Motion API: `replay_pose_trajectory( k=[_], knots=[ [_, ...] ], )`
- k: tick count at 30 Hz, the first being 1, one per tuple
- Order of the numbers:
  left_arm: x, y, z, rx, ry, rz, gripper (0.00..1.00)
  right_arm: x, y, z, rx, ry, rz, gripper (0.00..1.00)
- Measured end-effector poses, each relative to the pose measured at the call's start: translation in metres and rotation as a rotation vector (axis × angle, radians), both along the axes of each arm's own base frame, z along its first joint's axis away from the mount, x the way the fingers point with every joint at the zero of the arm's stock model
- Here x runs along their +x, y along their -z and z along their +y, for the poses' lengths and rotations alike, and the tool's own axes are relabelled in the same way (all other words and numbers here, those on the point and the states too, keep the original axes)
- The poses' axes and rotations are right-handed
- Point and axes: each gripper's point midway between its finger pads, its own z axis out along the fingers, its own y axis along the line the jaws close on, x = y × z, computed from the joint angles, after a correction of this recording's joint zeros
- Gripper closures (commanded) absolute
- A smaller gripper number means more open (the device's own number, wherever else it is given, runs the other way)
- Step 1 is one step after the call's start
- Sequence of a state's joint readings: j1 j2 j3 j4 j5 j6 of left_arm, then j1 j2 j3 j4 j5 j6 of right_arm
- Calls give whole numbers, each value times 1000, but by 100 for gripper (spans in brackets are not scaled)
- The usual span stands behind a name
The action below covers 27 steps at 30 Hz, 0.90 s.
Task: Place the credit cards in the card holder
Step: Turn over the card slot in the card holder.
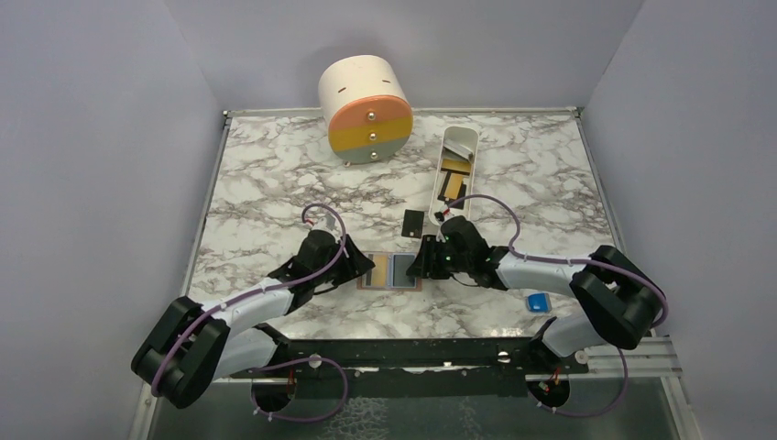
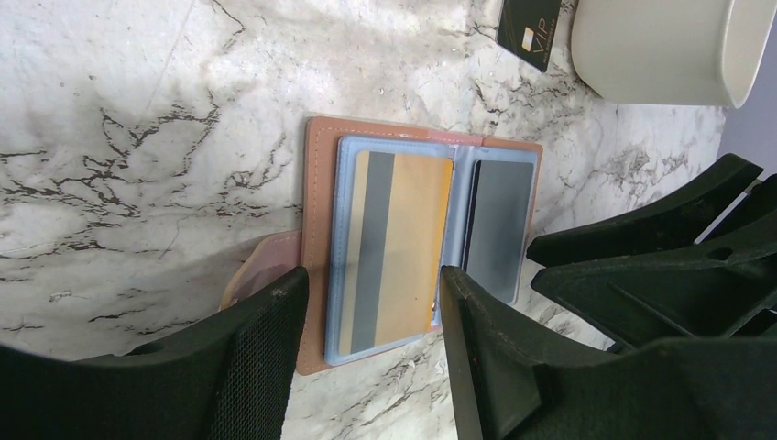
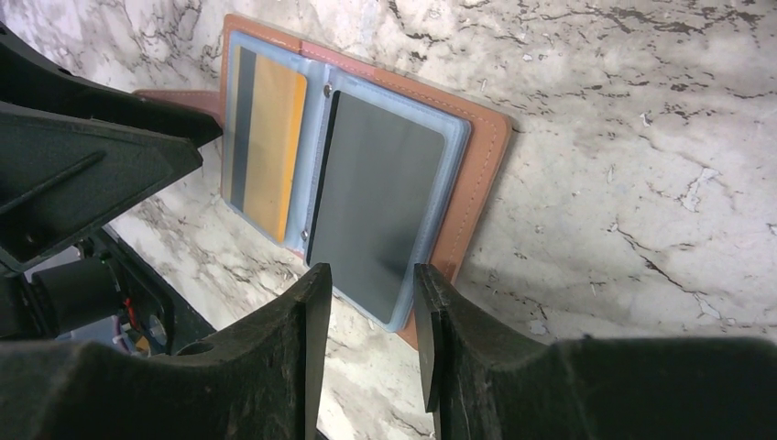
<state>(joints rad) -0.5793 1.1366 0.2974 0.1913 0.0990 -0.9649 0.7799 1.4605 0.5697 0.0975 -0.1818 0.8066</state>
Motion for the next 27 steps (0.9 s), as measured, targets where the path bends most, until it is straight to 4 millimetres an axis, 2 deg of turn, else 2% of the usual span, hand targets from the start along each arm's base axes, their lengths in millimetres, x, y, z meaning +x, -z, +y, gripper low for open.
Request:
replay_pose_trajectory(
  k=[6, 13, 27],
  knots=[
    [1, 1, 0, -9, -1, -9, 43, 1, -2, 2, 10, -1, -6, 62],
    [3, 1, -3, -21, 3, -18, 43, 0, 6, 1, -3, 4, 13, 62],
    [1, 3, -2, -50, -13, -14, 47, 5, 3, 2, -12, 18, 4, 61]
  ],
)
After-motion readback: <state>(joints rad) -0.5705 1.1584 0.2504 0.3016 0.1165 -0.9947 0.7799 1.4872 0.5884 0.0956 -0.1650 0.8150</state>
